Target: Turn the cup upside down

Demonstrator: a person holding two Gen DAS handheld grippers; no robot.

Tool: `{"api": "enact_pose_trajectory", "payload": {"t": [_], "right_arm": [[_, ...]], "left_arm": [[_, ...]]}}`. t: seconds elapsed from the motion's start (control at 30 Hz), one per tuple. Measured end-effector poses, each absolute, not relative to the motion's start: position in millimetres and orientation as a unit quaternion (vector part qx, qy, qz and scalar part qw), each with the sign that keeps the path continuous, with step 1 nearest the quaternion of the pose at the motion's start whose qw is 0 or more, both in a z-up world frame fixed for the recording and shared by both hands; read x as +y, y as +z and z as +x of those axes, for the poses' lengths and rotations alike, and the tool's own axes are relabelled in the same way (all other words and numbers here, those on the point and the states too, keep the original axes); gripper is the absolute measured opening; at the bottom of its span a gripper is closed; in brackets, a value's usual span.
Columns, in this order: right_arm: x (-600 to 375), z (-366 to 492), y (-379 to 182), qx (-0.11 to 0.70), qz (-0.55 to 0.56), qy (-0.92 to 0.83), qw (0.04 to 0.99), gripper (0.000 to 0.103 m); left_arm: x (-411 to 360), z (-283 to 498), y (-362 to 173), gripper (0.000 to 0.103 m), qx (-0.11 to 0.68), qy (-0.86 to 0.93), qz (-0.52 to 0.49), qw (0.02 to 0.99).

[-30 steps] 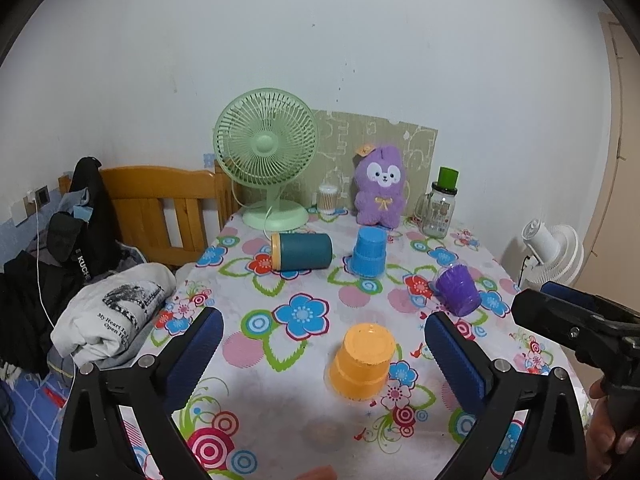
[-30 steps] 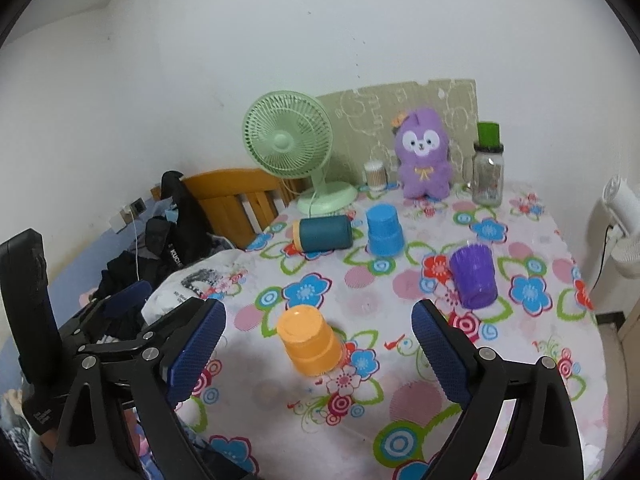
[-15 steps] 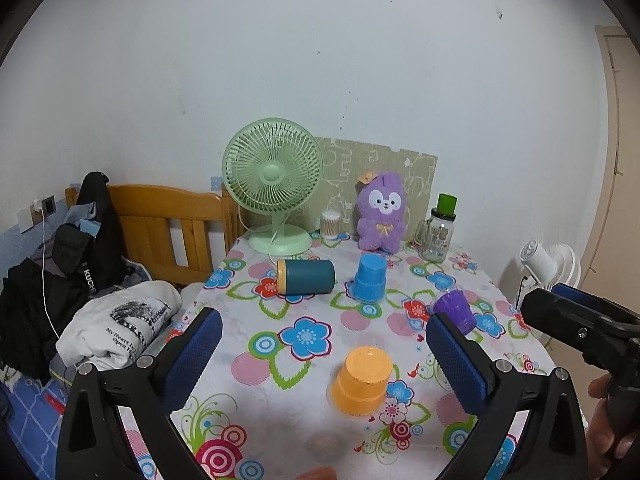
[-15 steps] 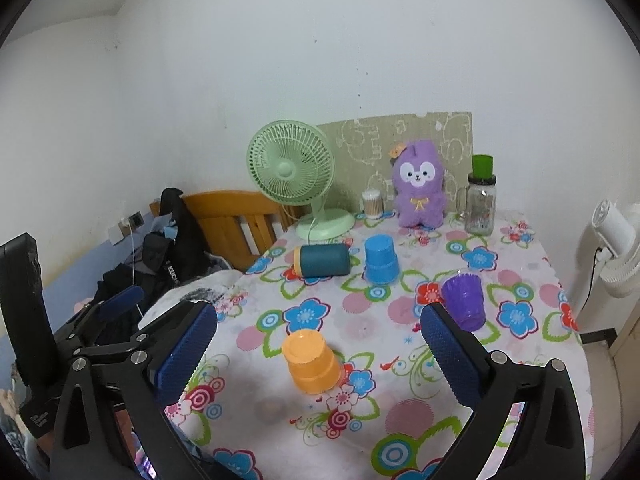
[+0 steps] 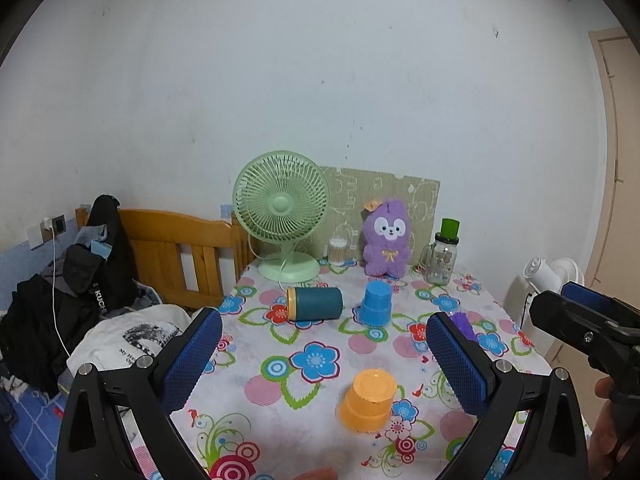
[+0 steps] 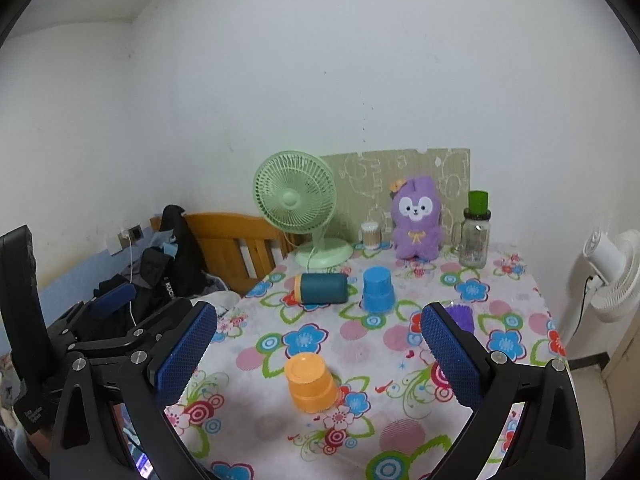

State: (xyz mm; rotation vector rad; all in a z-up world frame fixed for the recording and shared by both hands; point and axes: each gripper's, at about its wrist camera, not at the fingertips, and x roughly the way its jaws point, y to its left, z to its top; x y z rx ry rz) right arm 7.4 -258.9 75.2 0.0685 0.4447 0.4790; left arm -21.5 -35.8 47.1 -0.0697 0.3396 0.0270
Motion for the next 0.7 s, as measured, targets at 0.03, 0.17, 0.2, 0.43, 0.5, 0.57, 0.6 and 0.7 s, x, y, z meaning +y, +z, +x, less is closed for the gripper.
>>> {"api": "enact_pose_trajectory", "payload": {"t": [0.03, 0.17, 0.2, 0.43, 0.5, 0.57, 0.6, 0.7], "right_arm": [[-258.6, 6.7, 75.9, 0.217, 0.033, 0.236, 0.947, 0.103], [-258.1, 6.2, 76.1, 0.22, 0.034, 0.236, 0.946, 0.103], [-257.9, 6.5, 76.0, 0.222, 0.035, 0.237, 0.945, 0.103], [-257.4, 9.6, 74.1, 0.228, 0.038, 0.238, 0.943, 0.103], [-257.1, 10.8, 72.7, 0.23, 0.039, 0.238, 0.943, 0.103], [-257.2, 11.1, 73.0, 0.229, 0.039, 0.239, 0.943, 0.103], [-257.3, 11.0, 73.1, 0.229, 0.04, 0.239, 0.943, 0.103], [-257.5, 10.7, 73.0, 0.227, 0.042, 0.24, 0.943, 0.103]], "left_arm": [[-36.1, -22.2, 47.9, 0.103, 0.167, 0.014, -0.034, 0.985], [-35.7, -24.3, 49.9, 0.103, 0.162, 0.013, -0.034, 0.986], [-35.6, -24.5, 49.9, 0.103, 0.162, 0.012, -0.034, 0.986], [-35.8, -24.6, 49.9, 0.103, 0.162, 0.013, -0.034, 0.986], [-35.8, -24.9, 50.0, 0.103, 0.162, 0.013, -0.034, 0.986], [-35.9, -25.0, 50.1, 0.103, 0.161, 0.013, -0.033, 0.986], [-35.8, -25.0, 50.1, 0.103, 0.161, 0.014, -0.032, 0.986], [-36.9, -25.4, 51.6, 0.103, 0.16, 0.014, -0.031, 0.987]]}}
